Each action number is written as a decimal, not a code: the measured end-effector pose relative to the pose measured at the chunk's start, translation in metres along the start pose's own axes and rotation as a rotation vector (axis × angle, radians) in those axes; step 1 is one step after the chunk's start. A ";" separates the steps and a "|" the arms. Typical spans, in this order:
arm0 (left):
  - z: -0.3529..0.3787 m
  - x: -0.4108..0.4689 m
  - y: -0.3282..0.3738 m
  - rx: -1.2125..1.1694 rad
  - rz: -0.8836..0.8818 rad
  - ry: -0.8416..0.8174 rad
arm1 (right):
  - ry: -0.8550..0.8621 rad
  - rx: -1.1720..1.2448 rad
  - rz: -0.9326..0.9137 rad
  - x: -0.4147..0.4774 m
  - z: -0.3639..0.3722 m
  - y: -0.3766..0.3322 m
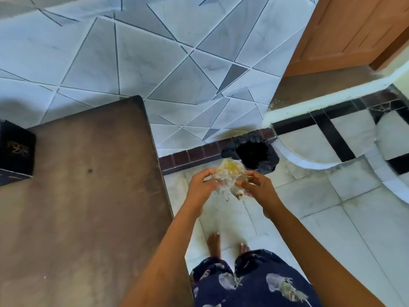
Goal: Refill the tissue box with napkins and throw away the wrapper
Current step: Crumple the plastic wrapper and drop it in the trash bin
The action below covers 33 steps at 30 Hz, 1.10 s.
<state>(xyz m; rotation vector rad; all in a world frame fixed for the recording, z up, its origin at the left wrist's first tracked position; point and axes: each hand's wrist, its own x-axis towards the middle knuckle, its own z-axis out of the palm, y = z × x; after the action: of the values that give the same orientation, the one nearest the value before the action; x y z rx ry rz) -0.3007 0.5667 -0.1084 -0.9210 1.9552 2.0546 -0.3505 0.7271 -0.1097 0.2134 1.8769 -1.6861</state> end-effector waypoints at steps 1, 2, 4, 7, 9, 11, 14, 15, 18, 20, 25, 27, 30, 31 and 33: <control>0.005 0.008 0.002 -0.022 -0.011 0.036 | -0.026 -0.007 -0.003 0.011 -0.005 -0.002; 0.009 0.014 0.003 -0.039 -0.022 0.069 | -0.043 -0.012 -0.005 0.018 -0.008 -0.004; 0.024 0.028 0.011 -0.053 -0.033 0.137 | -0.081 -0.002 0.007 0.041 -0.020 -0.011; 0.056 0.050 0.022 -0.020 -0.041 0.240 | -0.157 0.025 0.045 0.076 -0.050 -0.018; 0.083 0.073 0.025 -0.002 -0.072 0.286 | -0.222 0.042 0.111 0.102 -0.081 -0.024; 0.115 0.097 0.028 -0.025 -0.120 0.309 | -0.354 -0.002 0.135 0.129 -0.119 -0.031; 0.159 0.133 0.028 -0.068 -0.207 0.295 | -0.407 -0.118 0.111 0.164 -0.167 -0.038; 0.169 0.143 0.026 -0.065 -0.224 0.296 | -0.365 -0.139 0.117 0.174 -0.178 -0.039; 0.197 0.181 0.018 -0.050 -0.252 0.259 | -0.213 -0.134 0.182 0.214 -0.196 -0.029; 0.210 0.211 0.008 -0.080 -0.261 0.202 | -0.146 -0.167 0.219 0.249 -0.201 -0.013; 0.229 0.291 -0.046 -0.187 -0.259 0.125 | -0.060 -0.258 0.266 0.340 -0.201 0.046; 0.234 0.340 -0.082 -0.060 -0.283 0.160 | -0.042 -0.333 0.268 0.384 -0.201 0.082; 0.238 0.410 -0.142 0.177 -0.269 0.166 | -0.053 -0.620 0.180 0.447 -0.197 0.139; 0.240 0.436 -0.168 0.264 -0.253 0.145 | -0.066 -0.713 0.149 0.469 -0.195 0.165; 0.238 0.473 -0.205 0.456 -0.241 0.091 | -0.115 -0.855 0.068 0.499 -0.191 0.199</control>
<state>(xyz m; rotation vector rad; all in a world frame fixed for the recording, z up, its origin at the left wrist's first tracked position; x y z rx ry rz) -0.6493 0.6808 -0.5419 -1.0858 2.1060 1.3780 -0.7161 0.8102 -0.5390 -0.1633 2.2766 -0.7148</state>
